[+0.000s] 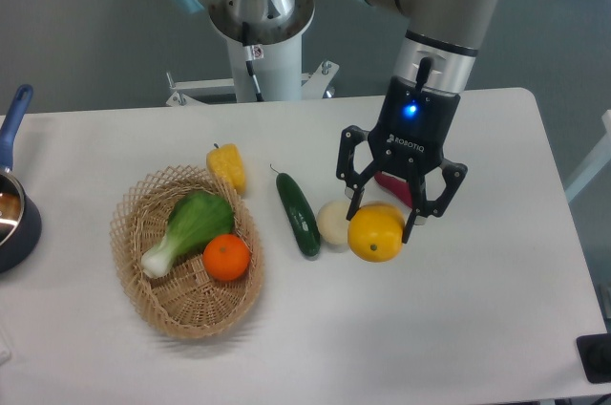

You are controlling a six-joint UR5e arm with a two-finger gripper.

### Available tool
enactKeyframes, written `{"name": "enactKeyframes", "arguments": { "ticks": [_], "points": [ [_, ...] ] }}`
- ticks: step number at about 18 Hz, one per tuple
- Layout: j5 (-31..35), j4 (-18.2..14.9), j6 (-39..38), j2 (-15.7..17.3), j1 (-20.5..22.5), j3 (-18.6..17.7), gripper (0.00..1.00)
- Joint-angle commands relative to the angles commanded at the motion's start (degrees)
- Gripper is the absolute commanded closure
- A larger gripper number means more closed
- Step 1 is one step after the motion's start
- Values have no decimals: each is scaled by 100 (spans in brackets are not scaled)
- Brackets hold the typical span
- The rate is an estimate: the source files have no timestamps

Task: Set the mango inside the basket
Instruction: 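Lower the gripper onto the yellow mango and close around it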

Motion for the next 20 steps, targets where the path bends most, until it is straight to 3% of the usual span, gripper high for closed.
{"name": "enactKeyframes", "arguments": {
  "ticks": [8, 15, 20],
  "points": [
    [87, 44, 44, 61, 0, -123, 78],
    [764, 9, 53, 53, -88, -35, 78],
    [1501, -53, 18, 44, -456, -18, 78]
  ]
}}
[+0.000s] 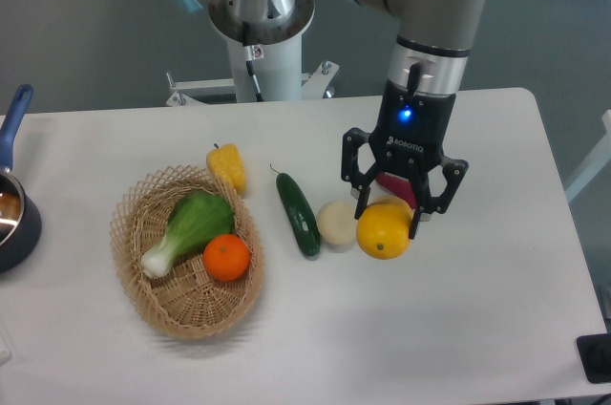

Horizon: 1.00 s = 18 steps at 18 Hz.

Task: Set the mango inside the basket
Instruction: 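Lower the gripper onto the yellow mango and close around it, then lift the yellow mango and carry it over the wicker basket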

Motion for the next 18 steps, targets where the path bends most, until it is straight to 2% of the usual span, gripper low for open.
{"name": "enactKeyframes", "arguments": {
  "ticks": [5, 9, 11, 13, 16, 18],
  "points": [
    [370, -9, -123, 0, -299, -26, 79],
    [572, 0, -780, -9, -711, -61, 79],
    [634, 61, -1552, 0, -984, -254, 79],
    [634, 88, -1959, 0, -1213, -325, 79],
    [792, 123, -1995, -52, -1538, -562, 79],
    [907, 132, -1925, -245, -1723, -659, 79]
  ]
}}
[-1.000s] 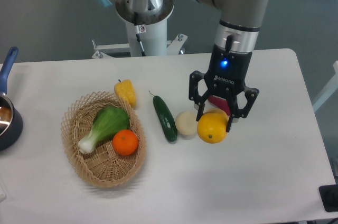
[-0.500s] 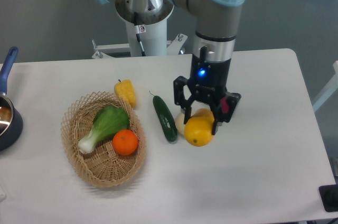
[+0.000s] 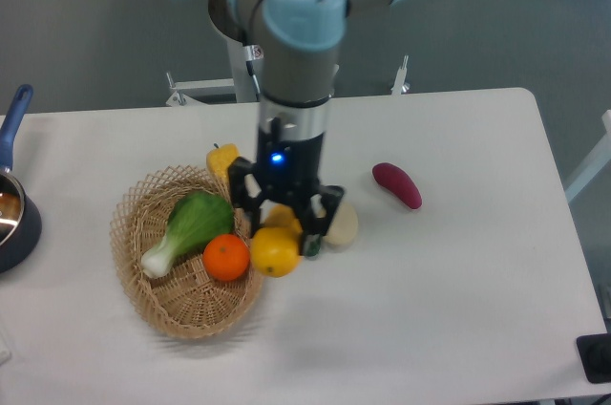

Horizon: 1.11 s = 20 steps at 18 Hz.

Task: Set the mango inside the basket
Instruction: 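Lift the yellow mango and carry it over the wicker basket, then lower the mango into the basket and open the gripper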

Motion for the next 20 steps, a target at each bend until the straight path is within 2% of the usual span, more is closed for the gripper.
{"name": "enactKeyframes", "arguments": {
  "ticks": [3, 5, 9, 12, 20],
  "points": [
    [18, 0, 473, -229, -237, -35, 79],
    [27, 9, 528, -369, -369, -27, 79],
    [53, 44, 64, -633, -598, 26, 78],
    [62, 62, -70, -643, -747, -79, 78],
    [62, 193, -342, -1038, -801, 96, 78]
  ]
}}
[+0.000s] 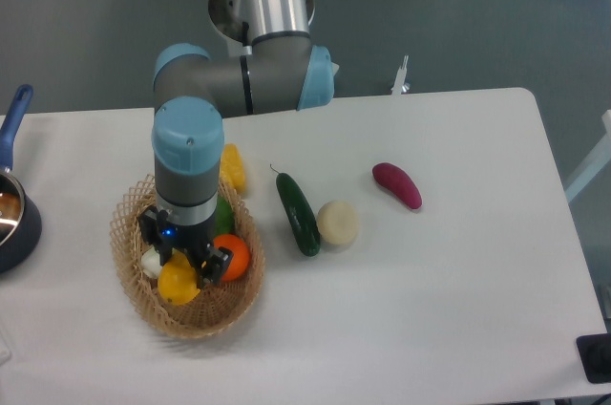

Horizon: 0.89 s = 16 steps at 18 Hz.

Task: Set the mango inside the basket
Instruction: 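Lower the mango into the basket and open the gripper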

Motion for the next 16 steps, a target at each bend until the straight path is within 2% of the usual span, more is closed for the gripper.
{"name": "enactKeyframes", "arguments": {
  "ticks": [6, 11, 16],
  "points": [
    [0, 53, -71, -229, -97, -96, 78],
    [-9, 53, -273, -255, -141, -88, 78],
    [-18, 53, -299, -308, -141, -88, 74]
  ]
}}
